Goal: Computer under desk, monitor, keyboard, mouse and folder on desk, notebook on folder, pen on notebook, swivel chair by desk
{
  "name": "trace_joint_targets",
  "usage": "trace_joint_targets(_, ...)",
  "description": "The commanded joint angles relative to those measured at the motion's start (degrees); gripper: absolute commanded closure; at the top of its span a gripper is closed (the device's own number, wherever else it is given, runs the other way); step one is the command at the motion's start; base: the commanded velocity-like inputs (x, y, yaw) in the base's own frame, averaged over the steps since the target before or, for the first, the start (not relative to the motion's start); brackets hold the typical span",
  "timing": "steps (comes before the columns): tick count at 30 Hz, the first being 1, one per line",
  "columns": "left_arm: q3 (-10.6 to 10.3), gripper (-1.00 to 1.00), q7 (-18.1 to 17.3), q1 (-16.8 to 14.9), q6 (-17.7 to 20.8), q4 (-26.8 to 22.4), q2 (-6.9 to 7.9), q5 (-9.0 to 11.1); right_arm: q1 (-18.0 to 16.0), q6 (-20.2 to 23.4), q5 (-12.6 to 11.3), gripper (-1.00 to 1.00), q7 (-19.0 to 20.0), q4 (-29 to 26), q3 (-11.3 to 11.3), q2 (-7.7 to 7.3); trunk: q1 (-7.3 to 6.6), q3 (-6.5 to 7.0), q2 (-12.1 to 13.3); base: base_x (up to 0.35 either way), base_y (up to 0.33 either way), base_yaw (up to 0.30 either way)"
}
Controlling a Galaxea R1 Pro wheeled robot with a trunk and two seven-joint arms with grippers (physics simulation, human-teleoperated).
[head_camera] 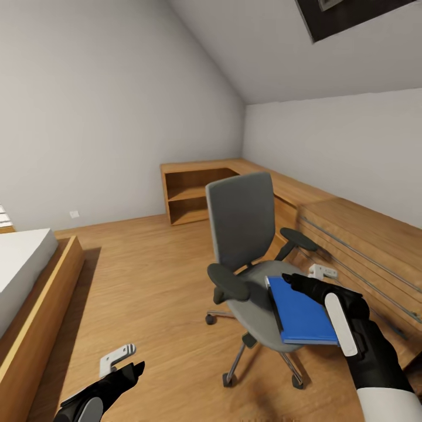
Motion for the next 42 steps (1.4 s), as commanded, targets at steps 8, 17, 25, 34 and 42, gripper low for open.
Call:
trace_joint_targets(8,0.0,-1.0,0.6,0.0,0.1,0.0,0.05,0.7,0.0,-0.1,-2.2,-1.0,-0.5,0.1,-0.1,-0.06,-0.02,-0.06,0.0,-0.228,0.209,-0.168)
trace_joint_targets(17,0.0,-1.0,0.7,0.0,0.1,-0.1,0.13,0.7,-0.1,-0.3,-2.6,-1.0,-0.5,0.3,-1.2,-0.02,-0.02,-0.06,0.0,-0.103,0.088,-0.014)
trace_joint_targets(25,1.3,-1.0,0.5,0.0,0.1,-1.7,0.13,0.7,-0.1,0.1,-13.7,-1.0,-0.2,7.3,-15.5,-0.13,-0.02,-0.06,0.0,-0.001,0.0,-0.238)
trace_joint_targets(34,1.5,-1.0,0.5,0.0,0.1,-3.3,0.06,0.7,-0.1,0.2,-23.3,-1.0,-0.2,12.2,-20.5,-0.26,-0.02,-0.06,0.0,0.0,0.0,-0.267)
trace_joint_targets(42,1.5,-1.0,0.7,0.0,0.1,-3.4,0.0,0.7,0.0,0.3,-27.5,-1.0,-0.2,12.7,-25.0,-0.36,0.85,-0.77,-1.6,0.0,0.0,-0.271)
